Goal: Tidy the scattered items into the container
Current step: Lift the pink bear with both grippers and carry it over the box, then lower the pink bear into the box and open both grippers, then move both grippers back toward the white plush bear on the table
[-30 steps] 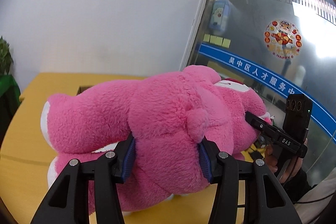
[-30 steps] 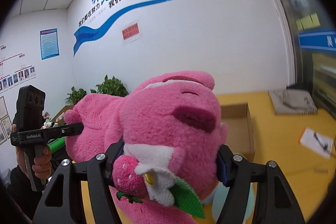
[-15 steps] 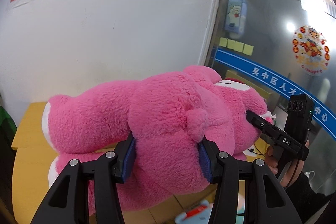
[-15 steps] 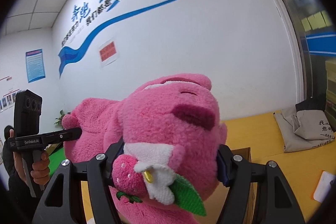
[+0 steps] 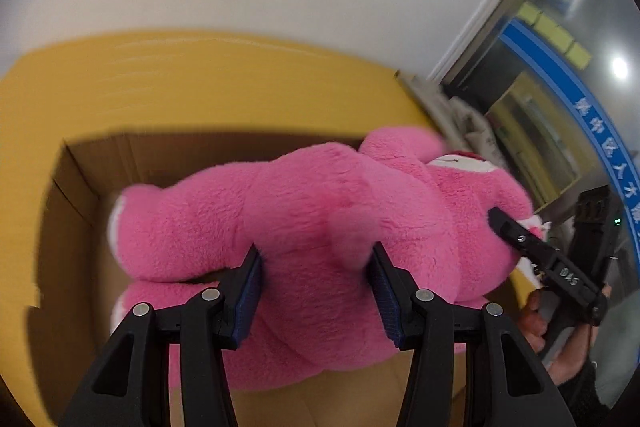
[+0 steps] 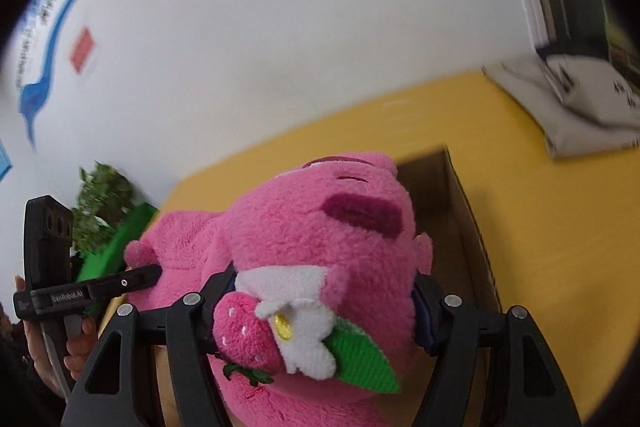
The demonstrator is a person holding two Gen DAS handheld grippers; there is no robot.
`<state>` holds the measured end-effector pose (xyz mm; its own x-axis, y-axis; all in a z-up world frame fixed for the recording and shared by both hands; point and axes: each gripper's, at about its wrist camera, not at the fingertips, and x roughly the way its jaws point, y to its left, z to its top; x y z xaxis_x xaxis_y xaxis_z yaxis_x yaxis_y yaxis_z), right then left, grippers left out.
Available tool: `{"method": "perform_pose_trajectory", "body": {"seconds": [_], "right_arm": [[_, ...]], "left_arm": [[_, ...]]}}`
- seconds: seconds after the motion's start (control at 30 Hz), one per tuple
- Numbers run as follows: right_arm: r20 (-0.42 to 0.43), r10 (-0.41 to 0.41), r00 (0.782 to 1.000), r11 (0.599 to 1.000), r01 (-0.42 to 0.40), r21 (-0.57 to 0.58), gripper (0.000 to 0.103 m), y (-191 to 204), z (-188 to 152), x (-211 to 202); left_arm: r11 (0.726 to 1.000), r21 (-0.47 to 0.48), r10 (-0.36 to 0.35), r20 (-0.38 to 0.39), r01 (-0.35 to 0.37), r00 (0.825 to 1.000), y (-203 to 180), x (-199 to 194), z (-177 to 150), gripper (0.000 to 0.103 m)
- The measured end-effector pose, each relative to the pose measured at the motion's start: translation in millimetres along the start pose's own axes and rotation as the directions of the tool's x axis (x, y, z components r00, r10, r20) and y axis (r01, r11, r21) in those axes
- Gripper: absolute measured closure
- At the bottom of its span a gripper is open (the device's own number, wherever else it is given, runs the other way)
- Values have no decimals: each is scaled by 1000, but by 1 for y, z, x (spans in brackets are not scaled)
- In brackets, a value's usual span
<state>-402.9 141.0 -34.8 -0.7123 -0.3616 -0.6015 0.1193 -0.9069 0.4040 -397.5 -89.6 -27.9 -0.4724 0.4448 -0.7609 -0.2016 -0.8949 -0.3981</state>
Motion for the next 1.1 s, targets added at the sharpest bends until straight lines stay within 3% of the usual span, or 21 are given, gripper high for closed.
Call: {"method": "perform_pose_trajectory", "body": {"seconds": [0.1, 0.2, 0.27, 0.37, 0.4, 0.43, 0.53, 0.63, 0.77, 0.87, 1.1], "right_arm": [[-74, -79, 994, 997, 80, 1, 33, -2, -8, 16], [-82, -122, 989, 992, 123, 12, 15, -7, -8, 17], [-95, -153, 984, 988, 154, 8, 14, -5, -10, 13], [-51, -173, 984, 983, 169, -70, 13, 8, -11, -13], [-26, -186, 982, 978, 183, -101, 13, 14, -11, -26], [-3, -195, 981, 973, 193, -126, 11, 20, -10, -40], [50, -202, 978, 957, 208, -200, 8, 45, -17, -79], [90, -193, 977, 942, 210, -260, 5, 70, -30, -119], [158, -188, 969, 924, 229, -306, 5, 102, -59, -179], [196, -190, 962, 906, 248, -342, 5, 120, -83, -217], [225, -200, 954, 901, 270, -341, 5, 137, -119, -266]], "left_arm": [[1000, 27, 14, 15, -14, 1000, -2, 4, -2, 48], [998, 44, 47, 16, -48, 999, -7, -3, -1, 40], [994, 73, 81, 38, -84, 996, -12, -17, -4, 40], [984, 128, 110, 115, -125, 987, -30, -60, -12, 36], [982, 136, 110, 146, -130, 983, -33, -75, -13, 26], [979, 144, 114, 185, -142, 976, -35, -95, -20, 14], [965, 151, 155, 329, -214, 931, -56, -157, -44, 0], [961, 136, 162, 425, -239, 891, -79, -208, -73, 0], [973, 89, 145, 474, -212, 868, -89, -256, -115, 0], [965, 82, 176, 499, -249, 848, -106, -272, -142, 0], [945, 138, 191, 508, -298, 840, -133, -288, -198, 0]]}}
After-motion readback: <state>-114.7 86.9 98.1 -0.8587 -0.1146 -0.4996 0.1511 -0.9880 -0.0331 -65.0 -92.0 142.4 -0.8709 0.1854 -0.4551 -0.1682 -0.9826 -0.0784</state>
